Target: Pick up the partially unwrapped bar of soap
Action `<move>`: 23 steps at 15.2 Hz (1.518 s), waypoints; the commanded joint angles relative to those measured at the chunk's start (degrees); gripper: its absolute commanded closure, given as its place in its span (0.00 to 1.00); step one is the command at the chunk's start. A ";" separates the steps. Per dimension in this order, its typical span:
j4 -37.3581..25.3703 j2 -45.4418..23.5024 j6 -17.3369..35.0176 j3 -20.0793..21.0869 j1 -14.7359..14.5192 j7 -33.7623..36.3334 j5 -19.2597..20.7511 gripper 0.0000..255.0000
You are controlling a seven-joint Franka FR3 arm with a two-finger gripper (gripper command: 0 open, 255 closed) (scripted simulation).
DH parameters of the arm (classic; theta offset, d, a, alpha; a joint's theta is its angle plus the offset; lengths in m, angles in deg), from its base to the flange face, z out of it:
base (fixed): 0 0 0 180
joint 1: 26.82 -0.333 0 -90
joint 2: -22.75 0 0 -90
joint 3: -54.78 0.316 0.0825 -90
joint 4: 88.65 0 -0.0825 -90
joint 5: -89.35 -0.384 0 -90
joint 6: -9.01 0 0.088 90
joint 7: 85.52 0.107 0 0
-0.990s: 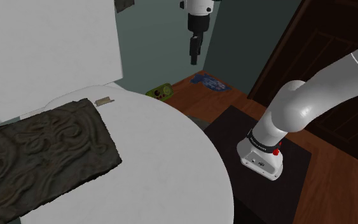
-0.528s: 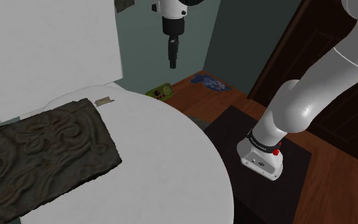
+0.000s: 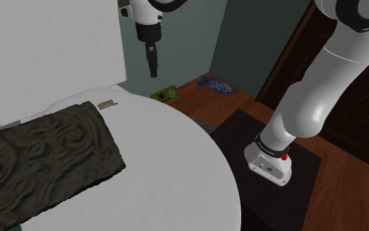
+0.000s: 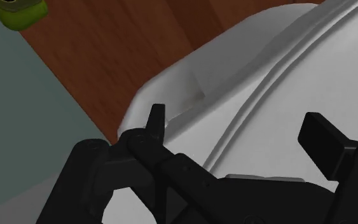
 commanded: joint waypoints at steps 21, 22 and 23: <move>-20.59 -23.19 3.50 7.25 -10.89 -6.90 8.43 0.00; -20.26 -23.27 3.90 7.23 -10.87 -6.87 8.47 0.00; -20.25 -23.26 3.90 7.23 -10.87 -6.87 8.47 0.00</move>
